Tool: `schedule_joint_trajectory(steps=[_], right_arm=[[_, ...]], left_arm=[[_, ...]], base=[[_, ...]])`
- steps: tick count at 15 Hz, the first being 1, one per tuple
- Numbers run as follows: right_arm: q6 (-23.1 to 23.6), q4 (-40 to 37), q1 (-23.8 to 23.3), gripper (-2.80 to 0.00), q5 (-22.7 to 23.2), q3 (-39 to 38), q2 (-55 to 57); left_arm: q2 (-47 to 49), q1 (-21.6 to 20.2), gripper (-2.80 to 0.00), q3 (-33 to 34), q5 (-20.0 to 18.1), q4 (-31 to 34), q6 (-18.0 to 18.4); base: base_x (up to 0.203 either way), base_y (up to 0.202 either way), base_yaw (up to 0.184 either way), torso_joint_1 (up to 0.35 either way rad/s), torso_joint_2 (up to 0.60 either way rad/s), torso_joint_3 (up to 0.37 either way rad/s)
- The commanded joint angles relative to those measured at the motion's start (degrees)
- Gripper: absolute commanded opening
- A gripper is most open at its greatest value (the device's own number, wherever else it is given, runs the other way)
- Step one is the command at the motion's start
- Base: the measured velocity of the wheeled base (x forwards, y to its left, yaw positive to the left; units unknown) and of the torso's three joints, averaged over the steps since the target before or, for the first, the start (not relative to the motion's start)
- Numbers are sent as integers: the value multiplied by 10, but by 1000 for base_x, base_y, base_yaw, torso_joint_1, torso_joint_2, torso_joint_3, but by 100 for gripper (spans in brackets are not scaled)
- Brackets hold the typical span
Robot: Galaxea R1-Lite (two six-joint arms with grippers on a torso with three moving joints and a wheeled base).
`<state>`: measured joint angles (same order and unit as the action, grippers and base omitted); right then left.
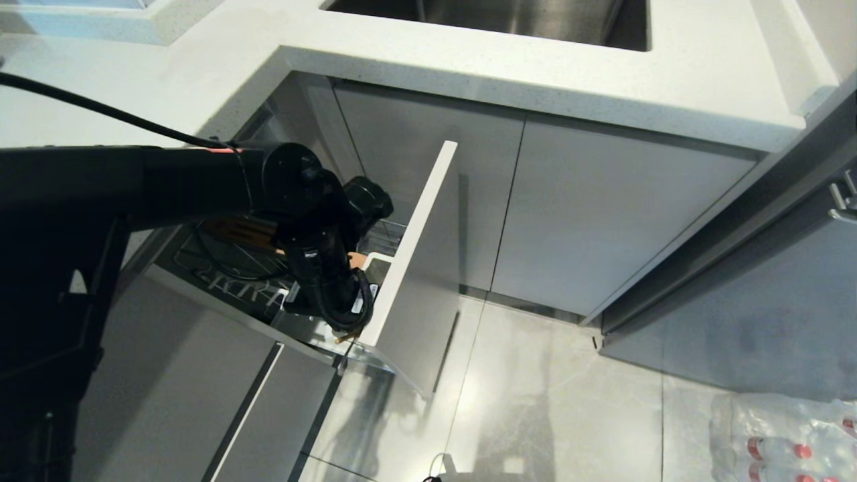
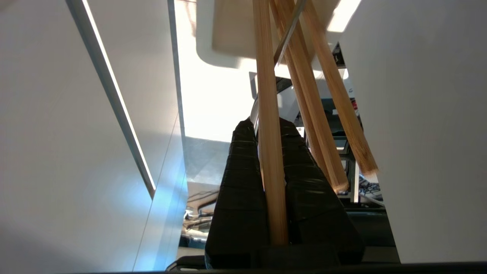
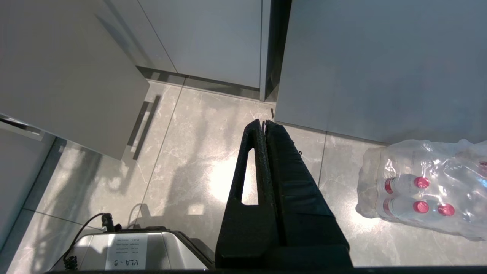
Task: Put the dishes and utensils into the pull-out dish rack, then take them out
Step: Take the chopsticks out of the cupboard
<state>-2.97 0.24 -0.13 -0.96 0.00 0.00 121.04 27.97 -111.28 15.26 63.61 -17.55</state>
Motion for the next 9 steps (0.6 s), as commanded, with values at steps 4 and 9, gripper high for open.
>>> schedule_joint_trajectory(steps=[4, 9], right_arm=[[0, 0, 0, -280, 0, 0, 0], [0, 0, 0, -280, 0, 0, 0]], left_arm=[[-35, 1, -280, 2, 0, 5, -1], [-68, 11, -280, 4, 0, 6, -13]], base=[[0, 0, 0, 0, 0, 0], [0, 0, 0, 0, 0, 0]])
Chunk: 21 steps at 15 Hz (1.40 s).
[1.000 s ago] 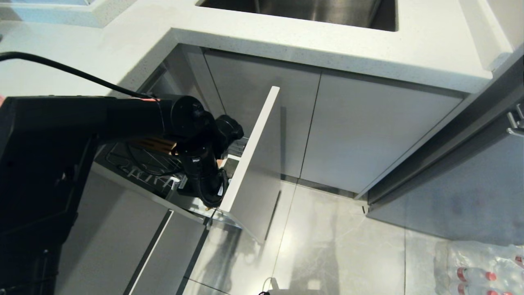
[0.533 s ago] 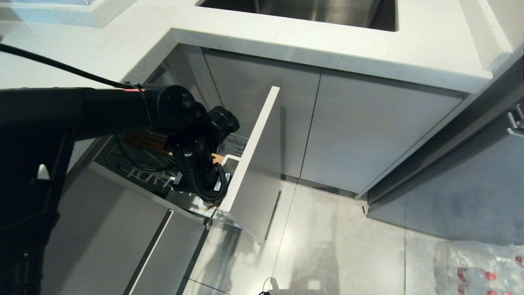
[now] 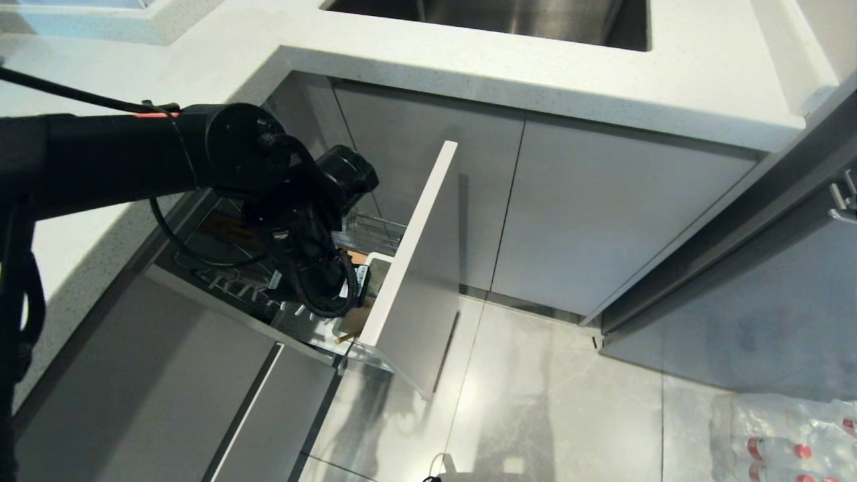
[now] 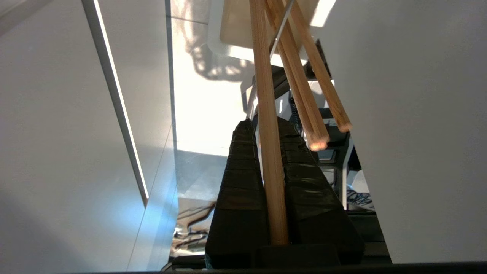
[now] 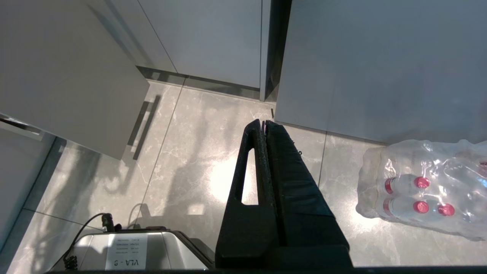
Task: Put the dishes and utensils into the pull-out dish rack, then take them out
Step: Take the chopsticks out of the cupboard
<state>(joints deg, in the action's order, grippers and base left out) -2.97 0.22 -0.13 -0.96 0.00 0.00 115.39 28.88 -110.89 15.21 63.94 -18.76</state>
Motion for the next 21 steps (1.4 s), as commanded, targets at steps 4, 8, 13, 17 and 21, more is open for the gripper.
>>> schedule_joint_trajectory(steps=[4, 8, 13, 17, 21], right_arm=[[0, 0, 0, -280, 0, 0, 0], [0, 0, 0, -280, 0, 0, 0], [0, 0, 0, -280, 0, 0, 0], [0, 0, 0, -280, 0, 0, 0], [0, 0, 0, -280, 0, 0, 1]], left_arm=[[-37, 6, -280, 0, 2, 3, -11], [-64, 7, -280, 1, 3, 3, -12], [-102, 11, -280, 1, 3, 3, -13], [-126, 20, -280, -1, 3, 3, -25], [-152, 25, -280, -1, 3, 3, -27]], base=[[0, 0, 0, 0, 0, 0], [0, 0, 0, 0, 0, 0], [0, 0, 0, 0, 0, 0], [0, 0, 0, 0, 0, 0], [0, 0, 0, 0, 0, 0]])
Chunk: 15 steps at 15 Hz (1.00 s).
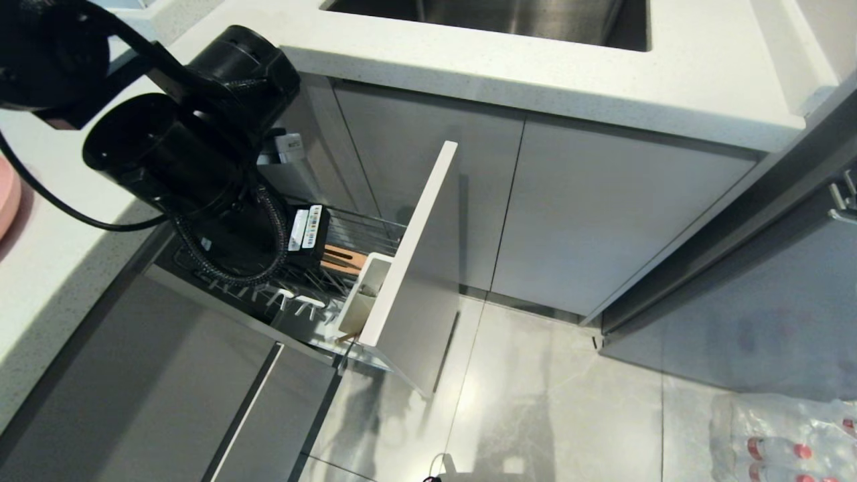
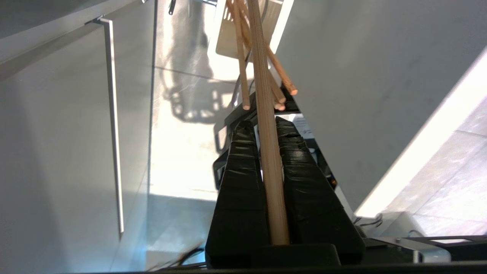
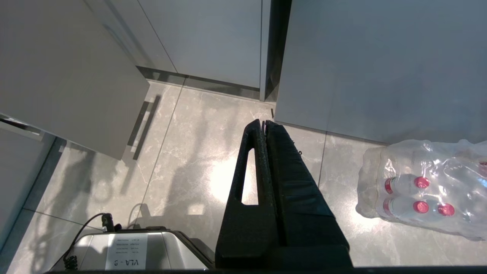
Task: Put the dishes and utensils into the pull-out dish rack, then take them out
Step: Take the chopsticks out of the cupboard
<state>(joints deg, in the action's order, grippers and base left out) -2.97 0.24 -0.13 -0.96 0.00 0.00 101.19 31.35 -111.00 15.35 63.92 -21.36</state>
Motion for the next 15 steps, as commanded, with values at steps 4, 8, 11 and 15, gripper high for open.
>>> schedule_joint_trajectory(steps=[4, 8, 11, 15], right_arm=[[0, 0, 0, -280, 0, 0, 1], [0, 0, 0, -280, 0, 0, 0], [0, 0, 0, -280, 0, 0, 0], [0, 0, 0, -280, 0, 0, 1]], left_arm=[[-45, 9, -280, -1, 2, 3, -10], [-89, 21, -280, -2, 2, 3, -11], [-134, 42, -280, -2, 2, 1, -14], [-208, 60, -280, -2, 42, -5, -18]], base=[[0, 0, 0, 0, 0, 0], [0, 0, 0, 0, 0, 0], [0, 0, 0, 0, 0, 0], [0, 0, 0, 0, 0, 0]])
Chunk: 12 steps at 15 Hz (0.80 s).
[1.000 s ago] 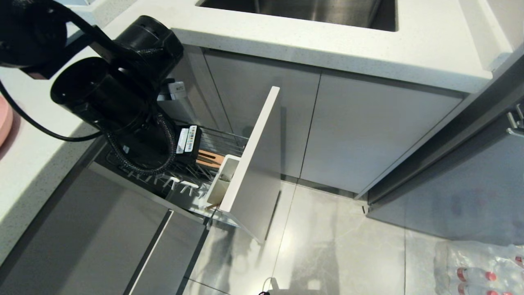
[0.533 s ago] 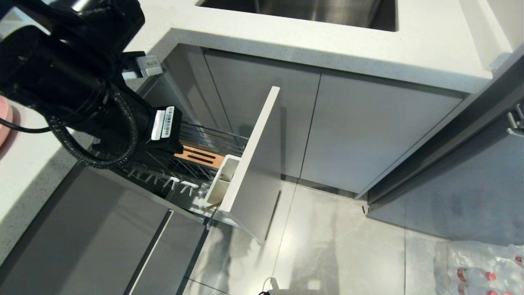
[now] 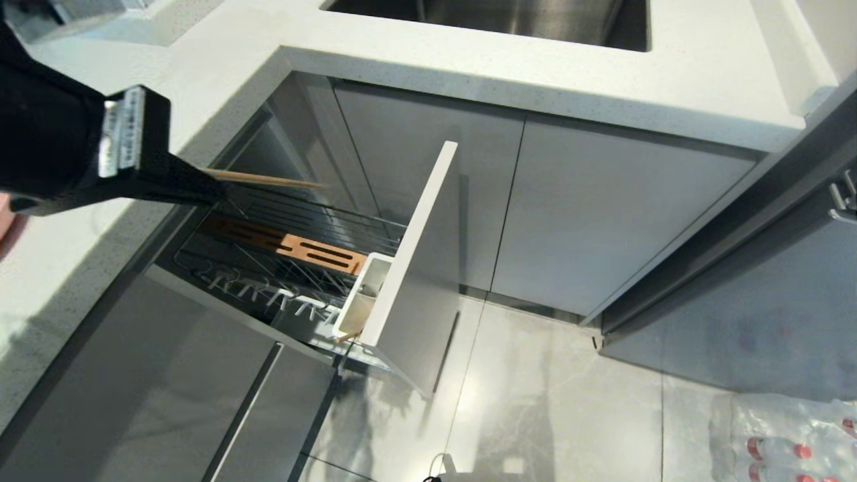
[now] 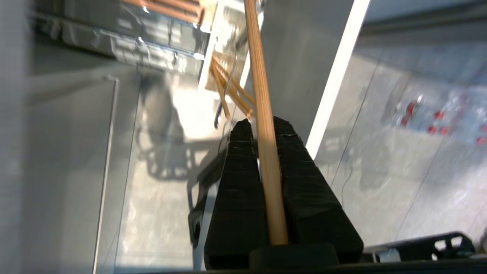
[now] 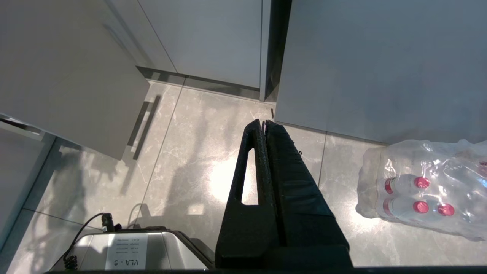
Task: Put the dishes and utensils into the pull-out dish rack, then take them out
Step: Take the chopsticks out of the cupboard
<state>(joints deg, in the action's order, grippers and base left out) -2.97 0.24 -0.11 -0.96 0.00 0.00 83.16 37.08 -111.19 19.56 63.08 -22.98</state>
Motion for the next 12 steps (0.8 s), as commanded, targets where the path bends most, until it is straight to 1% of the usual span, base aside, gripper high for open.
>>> schedule_joint_trajectory(steps=[1, 2, 5, 6, 8, 9, 10, 12], right_arm=[[0, 0, 0, -280, 0, 0, 0], [0, 0, 0, -280, 0, 0, 0], [0, 0, 0, -280, 0, 0, 0], [0, 0, -1, -280, 0, 0, 0], [0, 0, 0, -280, 0, 0, 0], [0, 0, 0, -280, 0, 0, 1], [0, 0, 0, -280, 0, 0, 0], [0, 0, 0, -280, 0, 0, 0]], left_arm=[[-42, 4, -280, 0, 15, 1, -1], [-57, 4, -280, -1, 37, -9, -1], [-87, 4, -280, -1, 136, -29, 0], [-96, 4, -280, -1, 155, -37, 0], [-118, 0, -280, 0, 175, -62, 0], [-124, -10, -280, 0, 188, -73, 1], [-128, -26, -280, 0, 199, -83, 2], [-129, -81, -280, 0, 211, -100, 4]], base=[[0, 0, 0, 0, 0, 0], [0, 0, 0, 0, 0, 0], [0, 0, 0, 0, 0, 0], [0, 0, 0, 0, 0, 0], [0, 0, 0, 0, 0, 0], [0, 0, 0, 0, 0, 0], [0, 0, 0, 0, 0, 0], [0, 0, 0, 0, 0, 0]])
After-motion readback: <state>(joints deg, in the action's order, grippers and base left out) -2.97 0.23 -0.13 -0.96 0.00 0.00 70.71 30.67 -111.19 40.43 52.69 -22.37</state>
